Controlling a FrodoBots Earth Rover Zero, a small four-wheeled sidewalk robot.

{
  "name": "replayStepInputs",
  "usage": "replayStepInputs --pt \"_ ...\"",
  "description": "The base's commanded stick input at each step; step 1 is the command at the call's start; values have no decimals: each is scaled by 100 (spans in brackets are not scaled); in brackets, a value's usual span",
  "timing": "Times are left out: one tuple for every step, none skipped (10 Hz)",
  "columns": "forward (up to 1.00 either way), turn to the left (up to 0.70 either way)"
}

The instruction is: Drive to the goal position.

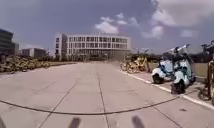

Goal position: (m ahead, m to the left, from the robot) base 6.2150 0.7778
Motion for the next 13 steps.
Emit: replayStepInputs --pt "70 0" --pt "70 0" --pt "70 0" --pt "70 13" --pt "70 35" --pt "70 35" --pt "70 35" --pt "70 35" --pt "70 14" --pt "70 0" --pt "70 0" --pt "70 0" --pt "70 0"
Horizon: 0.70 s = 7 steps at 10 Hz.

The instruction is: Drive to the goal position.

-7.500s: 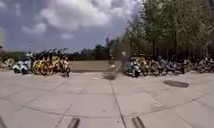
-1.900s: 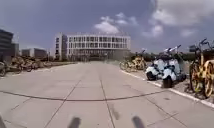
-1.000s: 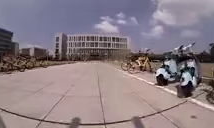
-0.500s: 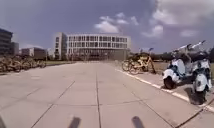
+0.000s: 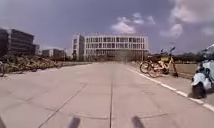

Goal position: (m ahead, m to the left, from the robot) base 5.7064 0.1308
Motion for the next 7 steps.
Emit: replayStepInputs --pt "70 0" --pt "70 0" --pt "70 0" --pt "70 0" --pt "70 0" --pt "70 0" --pt "70 0"
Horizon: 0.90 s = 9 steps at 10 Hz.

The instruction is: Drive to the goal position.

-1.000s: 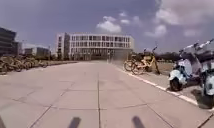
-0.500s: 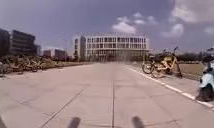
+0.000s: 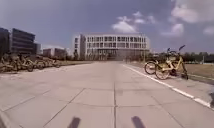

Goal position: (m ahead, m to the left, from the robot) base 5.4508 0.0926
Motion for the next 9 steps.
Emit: replayStepInputs --pt "70 0" --pt "70 0" --pt "70 0" --pt "70 0" --pt "70 -21" --pt "70 -35" --pt "70 -23" --pt "70 -1" --pt "70 0"
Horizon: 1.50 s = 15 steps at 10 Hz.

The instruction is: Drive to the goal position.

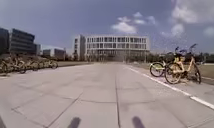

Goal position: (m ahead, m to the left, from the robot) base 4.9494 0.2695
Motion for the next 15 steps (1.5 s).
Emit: replayStepInputs --pt "70 0" --pt "70 0" --pt "70 0" --pt "70 0" --pt "70 0" --pt "70 0" --pt "70 0" --pt "70 0" --pt "70 0" --pt "70 0" --pt "70 0" --pt "70 0" --pt "70 0" --pt "70 0" --pt "70 0"
